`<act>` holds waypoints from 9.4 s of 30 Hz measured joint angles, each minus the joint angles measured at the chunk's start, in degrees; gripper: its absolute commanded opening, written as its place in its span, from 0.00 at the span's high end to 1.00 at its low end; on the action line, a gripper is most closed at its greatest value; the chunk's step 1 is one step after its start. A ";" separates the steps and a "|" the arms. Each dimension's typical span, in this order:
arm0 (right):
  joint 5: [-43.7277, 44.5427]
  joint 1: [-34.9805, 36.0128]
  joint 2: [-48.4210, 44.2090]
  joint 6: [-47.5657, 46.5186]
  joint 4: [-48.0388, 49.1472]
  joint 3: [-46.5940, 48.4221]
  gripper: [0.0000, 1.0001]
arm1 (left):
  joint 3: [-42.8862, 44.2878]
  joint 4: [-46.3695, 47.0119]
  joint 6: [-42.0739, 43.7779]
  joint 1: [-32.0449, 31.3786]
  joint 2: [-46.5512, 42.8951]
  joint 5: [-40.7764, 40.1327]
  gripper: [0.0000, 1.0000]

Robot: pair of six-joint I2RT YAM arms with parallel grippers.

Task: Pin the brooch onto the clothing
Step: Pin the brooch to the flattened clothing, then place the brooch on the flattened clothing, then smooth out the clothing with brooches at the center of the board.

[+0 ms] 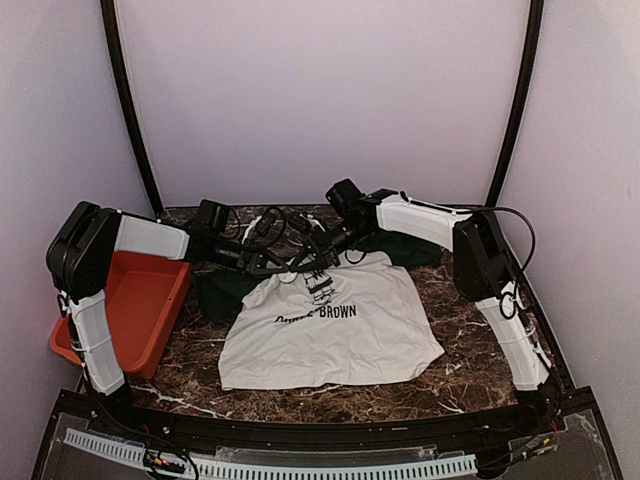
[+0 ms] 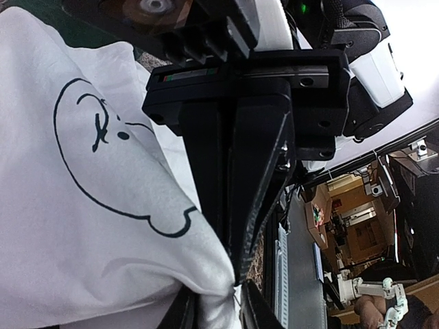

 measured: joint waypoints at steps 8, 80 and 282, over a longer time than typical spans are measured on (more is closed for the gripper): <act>-1.07 -0.37 -0.63 0.00 0.83 -0.98 1.00 | -3.58 10.01 -6.80 0.68 -0.02 2.43 0.71; -3.52 -0.74 -0.83 1.51 2.75 -1.36 1.00 | -7.06 27.23 -19.04 -0.09 1.62 4.39 0.90; 30.05 -8.11 -15.34 -1.55 -11.52 -4.44 0.59 | 6.29 -27.41 17.92 -2.62 -0.35 -49.77 0.04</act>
